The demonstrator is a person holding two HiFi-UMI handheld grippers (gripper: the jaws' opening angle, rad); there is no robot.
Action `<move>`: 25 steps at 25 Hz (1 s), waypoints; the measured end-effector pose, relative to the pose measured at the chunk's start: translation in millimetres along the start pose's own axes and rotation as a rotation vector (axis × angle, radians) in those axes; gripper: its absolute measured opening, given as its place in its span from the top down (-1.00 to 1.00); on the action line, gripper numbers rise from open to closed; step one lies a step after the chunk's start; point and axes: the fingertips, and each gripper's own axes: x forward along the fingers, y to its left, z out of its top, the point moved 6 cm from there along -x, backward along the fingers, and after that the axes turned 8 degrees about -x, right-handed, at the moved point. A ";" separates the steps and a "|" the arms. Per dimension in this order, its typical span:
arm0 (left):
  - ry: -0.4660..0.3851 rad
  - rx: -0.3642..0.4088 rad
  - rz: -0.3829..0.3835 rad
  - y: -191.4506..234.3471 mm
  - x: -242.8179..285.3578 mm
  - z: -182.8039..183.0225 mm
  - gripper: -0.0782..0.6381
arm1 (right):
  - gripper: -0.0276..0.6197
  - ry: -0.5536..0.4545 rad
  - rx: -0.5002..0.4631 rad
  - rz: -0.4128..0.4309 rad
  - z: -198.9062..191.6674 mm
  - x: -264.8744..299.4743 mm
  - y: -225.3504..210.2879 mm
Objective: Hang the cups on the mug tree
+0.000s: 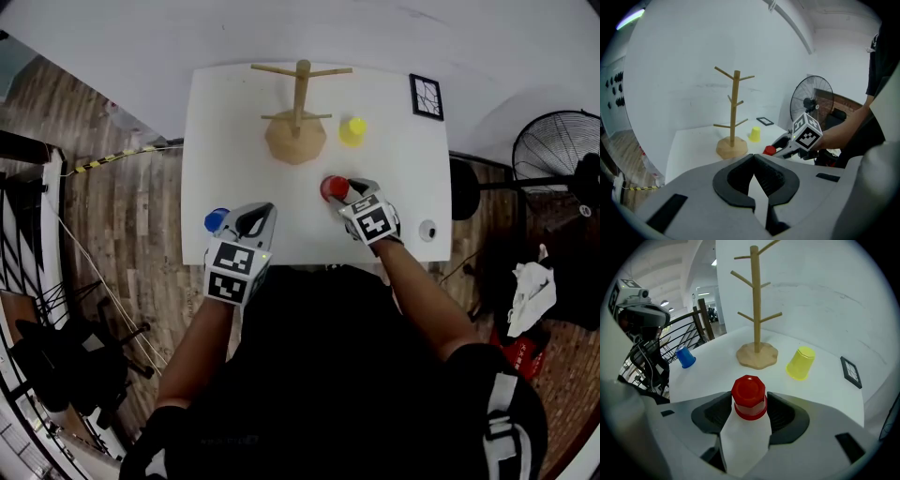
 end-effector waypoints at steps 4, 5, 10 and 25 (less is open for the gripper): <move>-0.008 -0.001 0.006 -3.7 0.0 3.4 0.74 | 0.25 -0.013 0.004 0.010 -2.1 0.1 -3.8; -0.007 0.000 0.009 -4.1 0.1 3.9 0.74 | 0.25 -0.015 0.000 0.011 -2.4 0.2 -4.0; 0.009 0.007 0.008 -5.5 3.6 7.0 0.74 | 0.26 -0.040 -0.002 0.015 -2.8 -3.5 -3.8; -0.051 -0.004 0.018 -2.0 8.3 33.3 0.74 | 0.27 -0.378 -0.060 -0.022 67.3 -96.0 5.7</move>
